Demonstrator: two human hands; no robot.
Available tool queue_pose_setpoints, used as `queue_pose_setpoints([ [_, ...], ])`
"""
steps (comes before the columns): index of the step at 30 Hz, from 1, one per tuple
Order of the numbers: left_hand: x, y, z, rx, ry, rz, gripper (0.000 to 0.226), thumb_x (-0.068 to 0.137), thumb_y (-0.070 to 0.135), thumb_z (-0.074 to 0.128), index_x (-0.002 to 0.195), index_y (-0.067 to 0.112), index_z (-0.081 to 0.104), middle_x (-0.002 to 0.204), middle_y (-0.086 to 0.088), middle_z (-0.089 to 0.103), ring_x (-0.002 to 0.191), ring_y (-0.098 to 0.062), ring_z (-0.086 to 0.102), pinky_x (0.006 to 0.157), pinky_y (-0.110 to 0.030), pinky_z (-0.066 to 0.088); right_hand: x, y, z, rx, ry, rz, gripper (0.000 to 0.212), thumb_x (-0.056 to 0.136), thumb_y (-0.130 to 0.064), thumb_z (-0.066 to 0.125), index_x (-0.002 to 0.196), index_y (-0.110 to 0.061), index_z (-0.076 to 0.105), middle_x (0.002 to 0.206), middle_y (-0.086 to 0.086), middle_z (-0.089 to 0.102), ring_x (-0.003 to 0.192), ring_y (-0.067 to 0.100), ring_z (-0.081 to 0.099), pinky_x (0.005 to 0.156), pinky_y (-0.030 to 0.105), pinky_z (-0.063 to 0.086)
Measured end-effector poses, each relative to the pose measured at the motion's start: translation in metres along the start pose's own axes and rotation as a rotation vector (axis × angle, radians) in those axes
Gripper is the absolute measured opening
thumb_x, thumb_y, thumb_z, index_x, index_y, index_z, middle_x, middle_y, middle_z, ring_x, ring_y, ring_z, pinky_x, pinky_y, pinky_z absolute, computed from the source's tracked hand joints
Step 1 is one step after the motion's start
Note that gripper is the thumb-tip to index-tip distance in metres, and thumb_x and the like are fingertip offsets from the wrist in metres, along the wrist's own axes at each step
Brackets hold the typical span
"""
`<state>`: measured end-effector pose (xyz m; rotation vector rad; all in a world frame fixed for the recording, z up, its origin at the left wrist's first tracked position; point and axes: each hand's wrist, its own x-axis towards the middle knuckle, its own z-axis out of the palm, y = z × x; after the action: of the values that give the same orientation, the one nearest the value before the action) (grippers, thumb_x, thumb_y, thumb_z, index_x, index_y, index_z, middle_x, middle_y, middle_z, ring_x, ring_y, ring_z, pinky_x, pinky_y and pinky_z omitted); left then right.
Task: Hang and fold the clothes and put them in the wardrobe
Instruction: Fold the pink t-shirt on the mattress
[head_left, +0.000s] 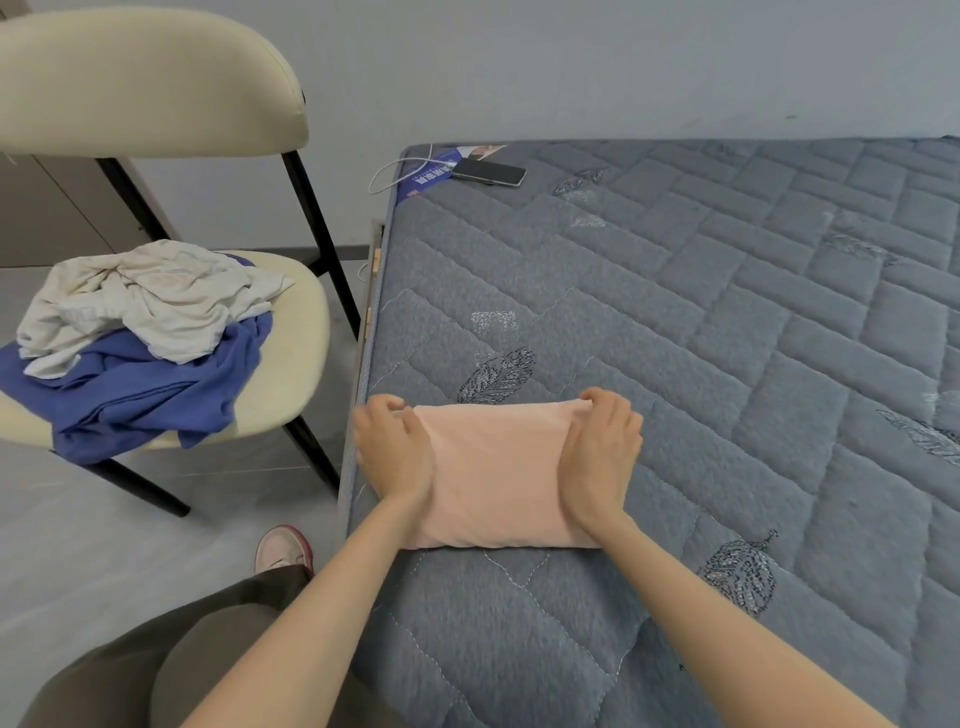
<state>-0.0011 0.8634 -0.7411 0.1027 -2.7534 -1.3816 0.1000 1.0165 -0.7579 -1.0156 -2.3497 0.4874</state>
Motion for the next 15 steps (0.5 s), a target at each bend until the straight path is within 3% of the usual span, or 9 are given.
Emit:
queue_pose_setpoints([
  [2,-0.015,0.006,0.003,0.146,0.016,0.368,0.027,0.088,0.002,0.043,0.109,0.012,0.057,0.116,-0.008,0.053,0.108,-0.027,0.049,0.090,-0.035,0.029,-0.007,-0.005,0.003,0.049,-0.071,-0.248,0.034,0.088,0.000,0.044,0.118,-0.009,0.053,0.124,0.006,0.053,0.110,0.019,0.041,0.090,0.027,0.029],
  [4,-0.029,0.008,0.013,0.210,-0.156,0.628,0.040,0.090,0.009,0.032,0.125,0.010,0.052,0.130,-0.006,0.052,0.120,-0.027,0.048,0.099,-0.033,0.026,-0.015,-0.011,0.007,0.099,-0.242,-0.372,0.040,0.093,-0.008,0.038,0.132,-0.007,0.048,0.141,0.007,0.046,0.129,0.019,0.039,0.107,0.028,0.026],
  [6,-0.040,0.005,0.020,0.354,-0.405,0.639,0.066,0.089,0.030,0.001,0.147,0.012,0.026,0.154,0.000,0.024,0.143,-0.019,0.019,0.116,-0.033,0.010,-0.022,-0.015,0.013,0.050,-0.421,-0.375,0.048,0.099,-0.017,0.026,0.146,-0.009,0.030,0.154,0.003,0.028,0.143,0.019,0.023,0.117,0.034,0.016],
  [8,-0.045,-0.009,0.028,0.526,-0.509,0.602,0.083,0.075,0.044,-0.018,0.151,0.017,0.003,0.159,0.007,-0.002,0.145,-0.009,-0.005,0.118,-0.034,-0.005,-0.026,-0.012,0.018,-0.107,-0.499,-0.375,0.057,0.097,-0.030,0.011,0.150,-0.013,0.021,0.157,0.000,0.020,0.146,0.019,0.017,0.118,0.035,0.008],
  [11,-0.045,-0.025,0.031,0.641,-0.491,0.580,0.084,0.074,0.049,-0.019,0.151,0.021,-0.001,0.158,0.010,-0.004,0.145,-0.007,-0.008,0.115,-0.033,-0.012,-0.026,0.000,0.018,-0.319,-0.465,-0.441,0.057,0.096,-0.038,0.020,0.141,-0.015,0.045,0.147,0.005,0.043,0.134,0.027,0.042,0.110,0.038,0.018],
  [15,-0.039,-0.034,0.027,0.651,-0.372,0.506,0.073,0.084,0.051,-0.007,0.151,0.026,0.009,0.158,0.010,0.001,0.146,-0.011,-0.001,0.115,-0.042,-0.009,-0.018,0.015,0.015,-0.321,-0.438,-0.370,0.051,0.096,-0.044,0.022,0.140,-0.031,0.045,0.152,0.004,0.036,0.140,0.030,0.033,0.113,0.047,0.014],
])
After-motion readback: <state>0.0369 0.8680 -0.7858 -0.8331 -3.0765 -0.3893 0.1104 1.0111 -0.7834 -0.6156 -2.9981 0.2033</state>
